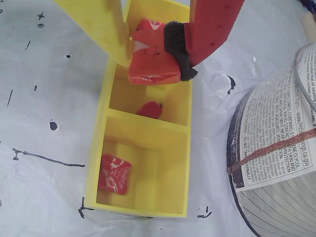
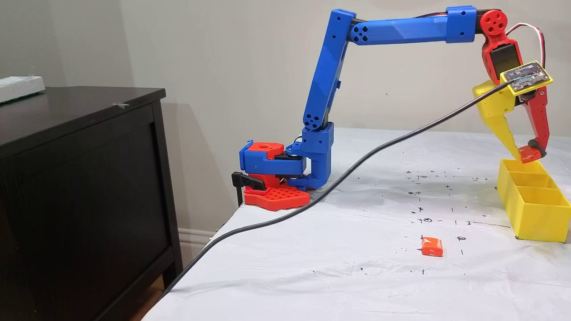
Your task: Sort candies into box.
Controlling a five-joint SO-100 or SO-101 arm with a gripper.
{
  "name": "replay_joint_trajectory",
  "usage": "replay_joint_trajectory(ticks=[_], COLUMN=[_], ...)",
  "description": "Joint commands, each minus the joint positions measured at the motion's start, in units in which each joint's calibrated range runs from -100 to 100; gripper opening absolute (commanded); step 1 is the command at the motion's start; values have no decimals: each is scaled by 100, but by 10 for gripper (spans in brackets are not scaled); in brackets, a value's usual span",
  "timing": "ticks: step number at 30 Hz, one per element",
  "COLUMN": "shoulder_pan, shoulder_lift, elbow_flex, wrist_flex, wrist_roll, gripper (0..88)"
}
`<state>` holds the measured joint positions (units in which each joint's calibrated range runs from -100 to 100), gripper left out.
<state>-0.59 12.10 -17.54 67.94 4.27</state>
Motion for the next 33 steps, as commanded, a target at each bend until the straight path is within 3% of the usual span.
replay_joint_trajectory(ticks=[1,14,20,33], shoulder_pan=[-177,-231,-204,-150], shoulder_lift=[-82,130,232,190], elbow_flex=[-518,-499,-672,-854], wrist_flex=[30,30,38,226], wrist_roll=[68,103,103,147], gripper=[2,38,259,152])
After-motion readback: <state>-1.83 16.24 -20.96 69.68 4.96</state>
